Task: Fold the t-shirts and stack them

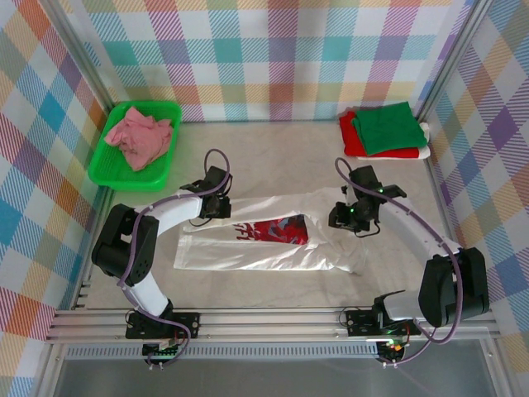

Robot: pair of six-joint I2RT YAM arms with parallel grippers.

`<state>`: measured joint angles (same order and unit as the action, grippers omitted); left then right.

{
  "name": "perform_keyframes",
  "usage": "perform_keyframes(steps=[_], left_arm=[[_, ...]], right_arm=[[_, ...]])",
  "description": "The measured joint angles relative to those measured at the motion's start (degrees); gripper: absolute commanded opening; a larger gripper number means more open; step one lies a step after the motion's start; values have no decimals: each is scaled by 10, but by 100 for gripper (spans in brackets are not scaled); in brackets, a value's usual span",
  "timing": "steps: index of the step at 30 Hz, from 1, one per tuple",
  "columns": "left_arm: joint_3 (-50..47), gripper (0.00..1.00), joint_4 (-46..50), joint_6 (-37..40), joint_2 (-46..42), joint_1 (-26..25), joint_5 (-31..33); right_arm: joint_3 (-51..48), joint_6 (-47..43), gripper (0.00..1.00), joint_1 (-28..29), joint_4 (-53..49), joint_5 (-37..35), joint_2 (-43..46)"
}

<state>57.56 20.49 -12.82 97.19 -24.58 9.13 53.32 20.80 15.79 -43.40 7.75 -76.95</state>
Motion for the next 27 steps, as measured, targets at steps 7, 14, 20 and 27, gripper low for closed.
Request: perform_keyframes(steps=[7,14,20,27], left_arm=[[-8,26,1,0,-2,0,11],[-8,26,0,0,-2,0,10],[-9,26,1,0,-2,0,13],[-17,26,1,0,-7,0,17]], right_arm=[[-30,12,44,3,-1,-19,13],[-51,21,46,23,18,-3,-32],[-53,30,19,28,55,18,-69],[-48,45,0,31,64,33,-54]])
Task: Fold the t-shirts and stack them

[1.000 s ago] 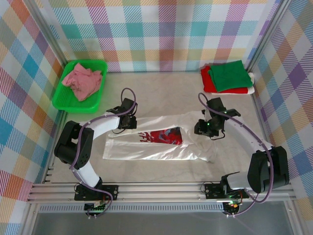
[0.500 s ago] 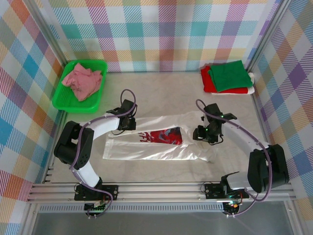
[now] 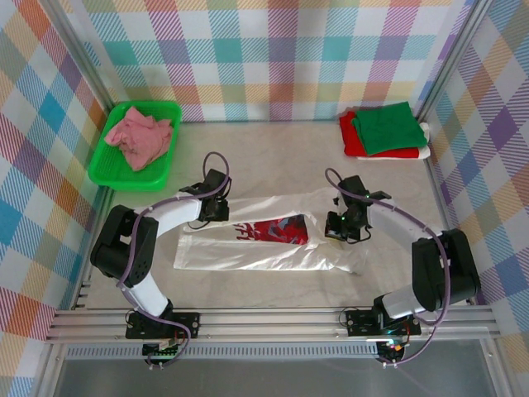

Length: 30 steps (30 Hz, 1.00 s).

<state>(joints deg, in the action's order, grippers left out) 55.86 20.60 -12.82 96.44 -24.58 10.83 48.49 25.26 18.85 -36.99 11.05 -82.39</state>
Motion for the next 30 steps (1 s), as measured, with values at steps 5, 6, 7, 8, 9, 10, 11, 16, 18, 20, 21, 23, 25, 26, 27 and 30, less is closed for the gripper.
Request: perform_keyframes(steps=[5,6,7,8,9,10,11,16,18,20,21,23,25,26,27,30], left_arm=[[-1,26,0,0,-3,0,4],[-1,26,0,0,-3,0,4],[-1,26,0,0,-3,0,4],[-1,26,0,0,-3,0,4],[-1,26,0,0,-3,0,4],[-1,26,0,0,-3,0,4],[-2,26,-1,0,-3,0,4],[-2,27,-7,0,-3,0,4],[-2,27,-11,0,-3,0,4],[-2,27,-13,0,-3,0,4],[-2,27,-13,0,-3,0,4],[-2,27,-13,0,-6,0,4],[-4,27,-13,0,-14,0,4],[-6,27,-13,0,-18,0,4],[-8,27,-13,0,-21,0,4],[-12,27,-13,0,-24,0,5]], right_arm=[[28,3,0,10,-26,2,68],[33,5,0,13,-32,2,79],[39,7,0,17,-40,2,92],[45,10,0,21,-48,3,102],[48,12,0,25,-53,3,109],[49,14,0,31,-58,4,116],[49,16,0,36,-64,3,122],[37,42,27,50,-79,-33,130],[29,51,34,50,-82,-57,120],[25,60,38,50,-80,-74,98],[22,63,41,49,-76,-80,83],[18,69,44,50,-65,-85,60],[17,71,46,50,-50,-87,31],[17,71,45,50,-44,-87,21],[17,71,44,50,-35,-86,7],[12,73,32,50,-7,-74,-24]])
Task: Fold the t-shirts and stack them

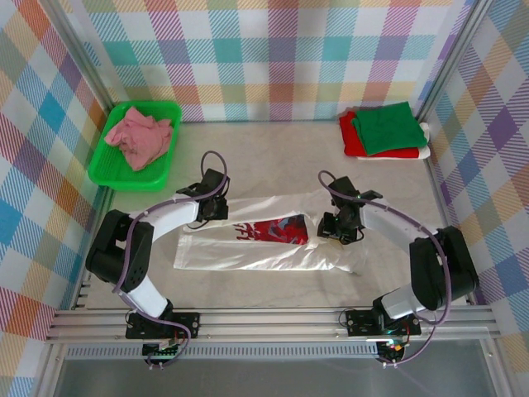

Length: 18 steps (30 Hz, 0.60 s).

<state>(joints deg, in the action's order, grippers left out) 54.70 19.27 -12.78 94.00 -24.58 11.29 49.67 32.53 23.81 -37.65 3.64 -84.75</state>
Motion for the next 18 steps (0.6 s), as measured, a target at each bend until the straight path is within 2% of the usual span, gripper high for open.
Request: perform_keyframes(steps=[2,5,11,14,15,16,18], left_arm=[[-3,27,0,0,0,0,0],[-6,27,0,0,0,0,0],[-6,28,0,0,0,0,4],[-6,28,0,0,0,0,4],[-6,28,0,0,0,0,4],[-6,28,0,0,0,0,4],[-6,28,0,0,0,0,4]], right_arm=[[-3,-1,17,0,14,9,-14],[-3,0,1,0,26,17,-19],[-3,-2,0,0,30,26,2],[-3,0,3,0,21,18,36],[-2,1,11,0,16,9,46],[-2,3,30,0,10,-1,53],[1,9,39,0,1,-22,53]])
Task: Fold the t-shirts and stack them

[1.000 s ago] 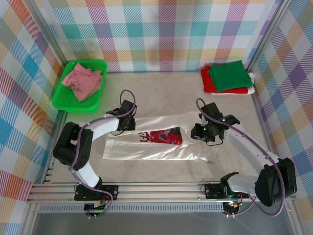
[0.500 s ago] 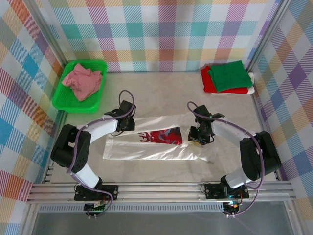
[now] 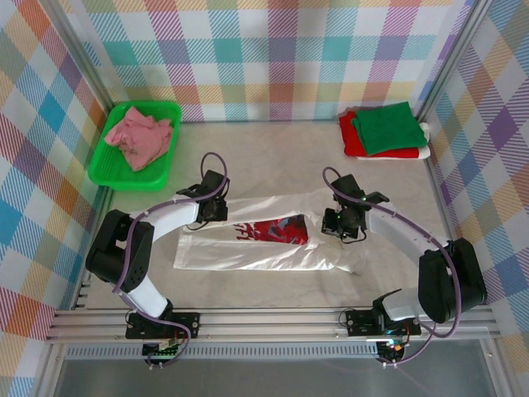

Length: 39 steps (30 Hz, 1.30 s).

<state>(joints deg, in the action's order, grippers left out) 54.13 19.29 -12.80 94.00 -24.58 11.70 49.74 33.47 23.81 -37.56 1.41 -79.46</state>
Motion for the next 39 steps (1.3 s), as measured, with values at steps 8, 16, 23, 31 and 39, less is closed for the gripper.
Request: perform_keyframes(steps=[8,16,23,31,39], left_arm=[[0,28,0,0,2,0,0],[0,28,0,0,2,0,5],[0,28,0,0,5,0,5],[0,28,0,0,9,0,10],[0,29,0,0,9,0,11]], right_arm=[[5,4,33,-1,-3,-26,-88],[9,2,0,-2,8,-12,-104],[44,2,0,-2,-17,-12,-42],[77,8,0,8,-81,-8,12],[96,53,0,84,-139,-19,41]])
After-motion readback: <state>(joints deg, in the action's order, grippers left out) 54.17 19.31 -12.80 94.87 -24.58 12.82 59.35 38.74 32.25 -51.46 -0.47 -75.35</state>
